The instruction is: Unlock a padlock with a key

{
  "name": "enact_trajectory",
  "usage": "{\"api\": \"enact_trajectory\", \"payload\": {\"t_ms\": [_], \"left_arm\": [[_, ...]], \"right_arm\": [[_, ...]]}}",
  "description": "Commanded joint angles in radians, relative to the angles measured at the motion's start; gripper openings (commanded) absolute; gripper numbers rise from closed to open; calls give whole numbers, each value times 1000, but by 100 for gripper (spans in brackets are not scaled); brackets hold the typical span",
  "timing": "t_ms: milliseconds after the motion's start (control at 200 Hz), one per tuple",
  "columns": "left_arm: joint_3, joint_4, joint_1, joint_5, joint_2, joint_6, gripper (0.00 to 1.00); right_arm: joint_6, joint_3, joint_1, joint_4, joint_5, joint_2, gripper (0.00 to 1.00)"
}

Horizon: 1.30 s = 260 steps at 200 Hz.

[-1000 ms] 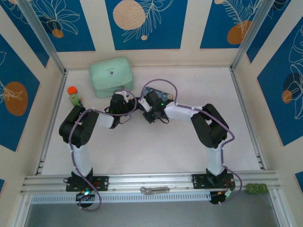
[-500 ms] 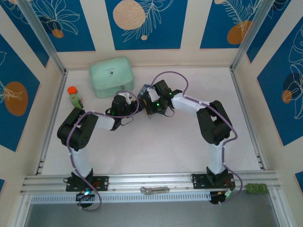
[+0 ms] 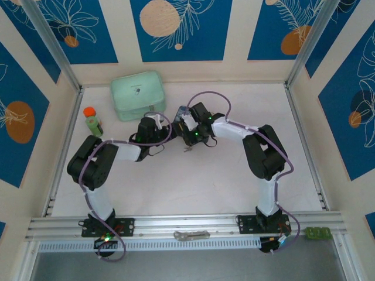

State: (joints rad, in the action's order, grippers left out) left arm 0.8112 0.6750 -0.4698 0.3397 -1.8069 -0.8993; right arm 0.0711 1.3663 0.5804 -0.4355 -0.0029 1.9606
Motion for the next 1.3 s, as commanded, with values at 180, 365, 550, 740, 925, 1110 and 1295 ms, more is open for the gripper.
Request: {"api": "enact_trajectory", "payload": {"t_ms": [180, 365, 550, 740, 925, 1110, 1295], "left_arm": [[37, -107, 15, -46, 110, 92, 68], [100, -108, 44, -26, 44, 95, 69], [165, -88, 62, -17, -21, 98, 69], [241, -78, 74, 11, -79, 92, 69], [272, -79, 79, 28, -98, 93, 69], [286, -88, 81, 38, -108, 95, 70], [317, -124, 82, 45, -129, 108, 70]], "right_arm": [[-51, -106, 15, -43, 79, -62, 5], [-68, -110, 33, -49, 153, -38, 11], [-51, -103, 26, -63, 145, -53, 33], [6, -101, 3, -77, 32, -102, 49], [71, -101, 3, -83, 28, -152, 72], [120, -119, -1, -67, 74, -161, 73], [151, -164, -10, -14, 114, -167, 73]]}}
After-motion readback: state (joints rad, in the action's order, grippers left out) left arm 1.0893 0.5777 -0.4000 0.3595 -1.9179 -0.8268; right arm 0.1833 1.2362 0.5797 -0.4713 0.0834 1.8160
